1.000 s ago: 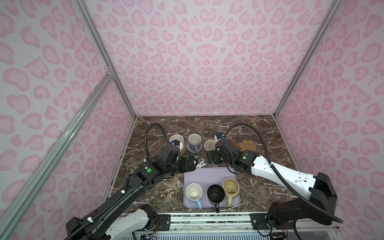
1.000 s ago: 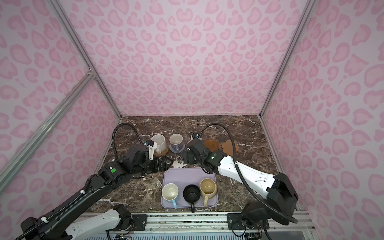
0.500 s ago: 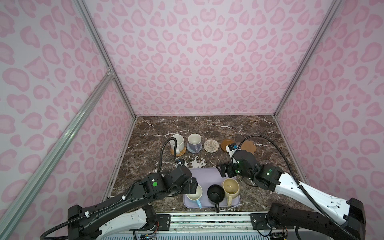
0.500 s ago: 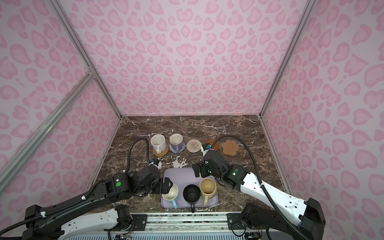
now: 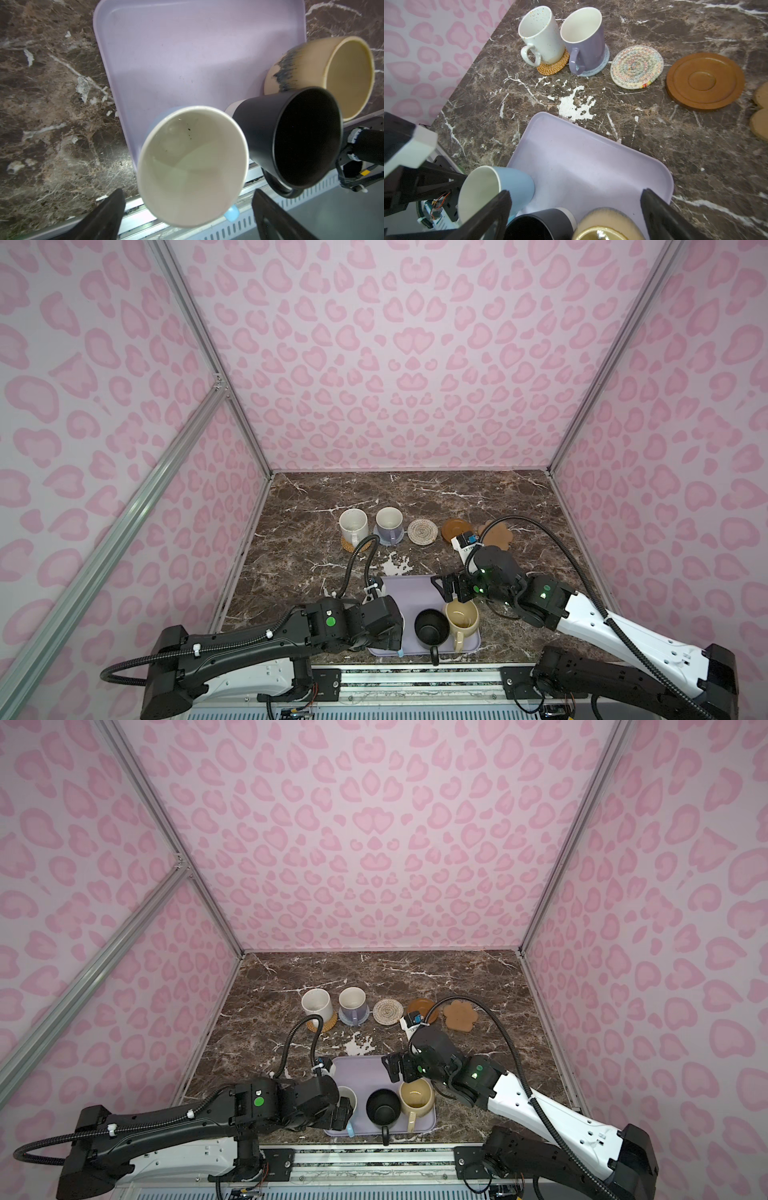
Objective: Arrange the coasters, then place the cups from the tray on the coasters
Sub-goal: 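Lower the left gripper over the light blue mug on the tray while right draws back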
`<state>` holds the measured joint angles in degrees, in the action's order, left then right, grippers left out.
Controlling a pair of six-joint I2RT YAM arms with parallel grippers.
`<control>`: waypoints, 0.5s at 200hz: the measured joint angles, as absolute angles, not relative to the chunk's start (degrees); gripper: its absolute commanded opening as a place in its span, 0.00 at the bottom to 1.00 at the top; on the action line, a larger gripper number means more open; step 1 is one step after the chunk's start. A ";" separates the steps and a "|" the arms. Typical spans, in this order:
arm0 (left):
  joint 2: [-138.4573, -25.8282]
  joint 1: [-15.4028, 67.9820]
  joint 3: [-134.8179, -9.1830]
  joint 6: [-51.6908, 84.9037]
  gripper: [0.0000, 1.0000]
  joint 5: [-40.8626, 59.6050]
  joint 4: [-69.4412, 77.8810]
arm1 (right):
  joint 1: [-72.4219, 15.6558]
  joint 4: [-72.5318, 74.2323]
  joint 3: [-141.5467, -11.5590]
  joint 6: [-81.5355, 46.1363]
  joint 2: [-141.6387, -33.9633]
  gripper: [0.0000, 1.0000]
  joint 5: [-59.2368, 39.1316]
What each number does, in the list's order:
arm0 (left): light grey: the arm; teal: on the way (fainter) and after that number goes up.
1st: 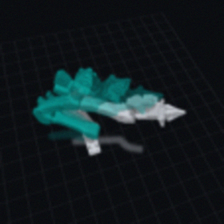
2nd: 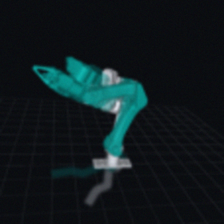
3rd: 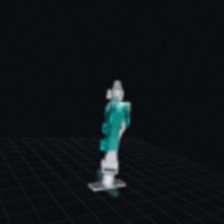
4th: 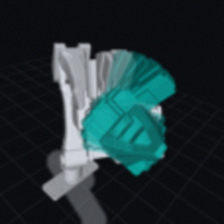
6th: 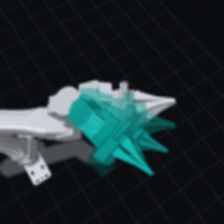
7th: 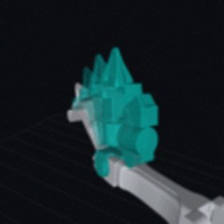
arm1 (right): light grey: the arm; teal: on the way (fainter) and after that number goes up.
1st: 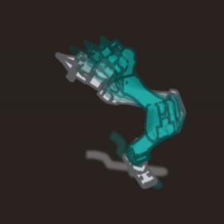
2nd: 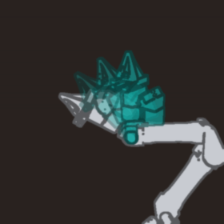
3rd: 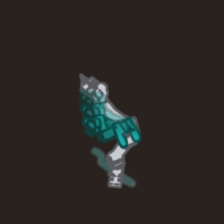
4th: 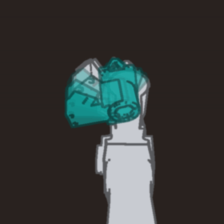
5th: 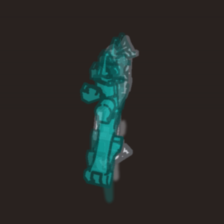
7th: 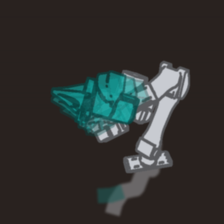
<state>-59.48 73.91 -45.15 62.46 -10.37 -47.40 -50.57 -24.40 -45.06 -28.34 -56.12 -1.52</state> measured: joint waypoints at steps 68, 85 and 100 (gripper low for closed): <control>-64.53 77.78 -44.12 66.94 0.98 -13.47 -47.09 | -50.85 -23.49 -42.70 -29.67 -55.66 0.98 -2.00; -64.53 78.04 -43.11 67.57 0.99 -13.52 -46.26 | -51.33 -23.49 -42.74 -30.02 -55.79 0.98 -1.98; -64.77 78.17 -42.48 67.83 0.97 -13.47 -45.89 | -51.83 -23.49 -42.92 -30.02 -55.79 0.98 -1.98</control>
<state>-64.77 78.17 -42.48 67.83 -13.47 -45.89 -51.83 -23.49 -42.92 -30.02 -55.79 -1.98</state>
